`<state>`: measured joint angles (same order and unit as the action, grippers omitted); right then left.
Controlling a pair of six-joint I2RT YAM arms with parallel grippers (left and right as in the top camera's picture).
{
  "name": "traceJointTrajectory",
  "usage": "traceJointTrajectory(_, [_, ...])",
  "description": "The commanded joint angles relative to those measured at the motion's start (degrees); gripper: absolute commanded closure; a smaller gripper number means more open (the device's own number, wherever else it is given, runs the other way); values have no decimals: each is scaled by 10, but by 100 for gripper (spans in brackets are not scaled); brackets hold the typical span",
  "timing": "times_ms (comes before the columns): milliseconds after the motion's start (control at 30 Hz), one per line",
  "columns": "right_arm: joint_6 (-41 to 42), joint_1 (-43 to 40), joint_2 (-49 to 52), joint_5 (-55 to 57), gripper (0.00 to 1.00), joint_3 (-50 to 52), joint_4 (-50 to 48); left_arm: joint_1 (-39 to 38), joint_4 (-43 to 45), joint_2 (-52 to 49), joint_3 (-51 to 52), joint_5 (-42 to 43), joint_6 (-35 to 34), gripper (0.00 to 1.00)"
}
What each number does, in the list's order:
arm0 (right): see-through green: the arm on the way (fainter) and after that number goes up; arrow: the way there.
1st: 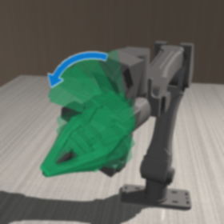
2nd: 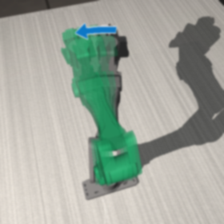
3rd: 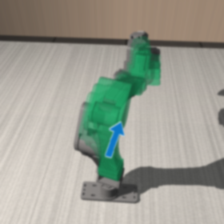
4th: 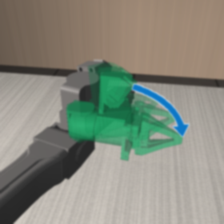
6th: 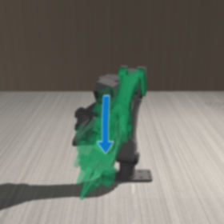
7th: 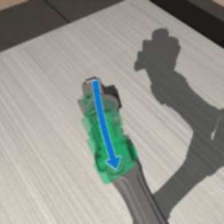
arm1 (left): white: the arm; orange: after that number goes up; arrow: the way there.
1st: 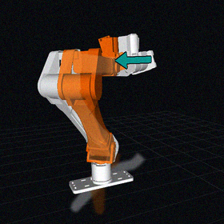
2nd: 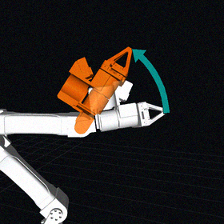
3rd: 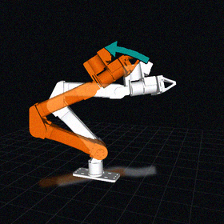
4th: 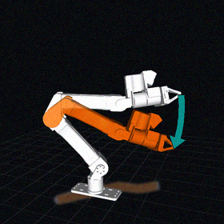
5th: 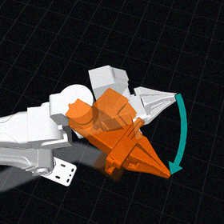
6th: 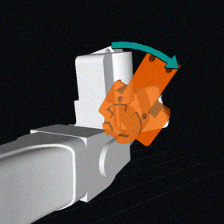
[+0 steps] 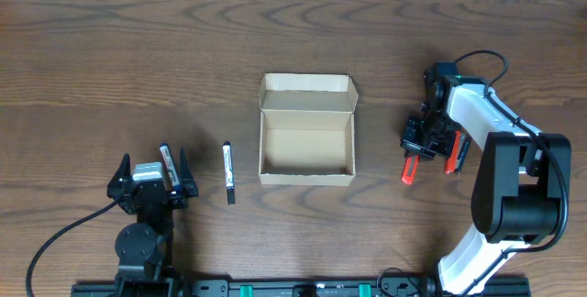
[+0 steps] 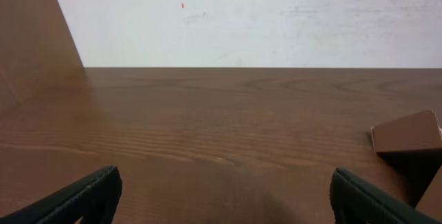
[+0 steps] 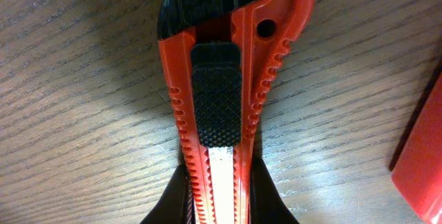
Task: Pack container
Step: 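Move right gripper over the red utility knife and grasp it, then carry the knife into the cardboard box and lower it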
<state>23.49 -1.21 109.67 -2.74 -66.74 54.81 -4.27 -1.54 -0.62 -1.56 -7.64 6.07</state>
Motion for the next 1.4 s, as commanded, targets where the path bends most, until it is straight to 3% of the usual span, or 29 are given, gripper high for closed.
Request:
traceJointTrajectory(0, [-4, -2, 14, 18, 99, 17, -4, 2, -21, 3, 13, -2, 2, 5])
traceJointTrajectory(367, [-43, 26, -6, 5, 99, -2, -10, 2, -21, 3, 13, -2, 2, 5])
traceJointTrajectory(800, [-121, 105, -239, -10, 99, -19, -41, 2, -21, 3, 13, -2, 2, 5])
traceJointTrajectory(967, [-272, 160, -306, -114, 99, -19, -58, 2, -21, 3, 13, -2, 1, 5])
traceJointTrajectory(1133, [-507, 243, -332, -249, 99, -19, -36, 2, -21, 3, 13, 2, -1, 5])
traceJointTrajectory(1367, [-659, 330, -309, -218, 99, -32, -32, 2, -21, 3, 13, 4, -5, 5])
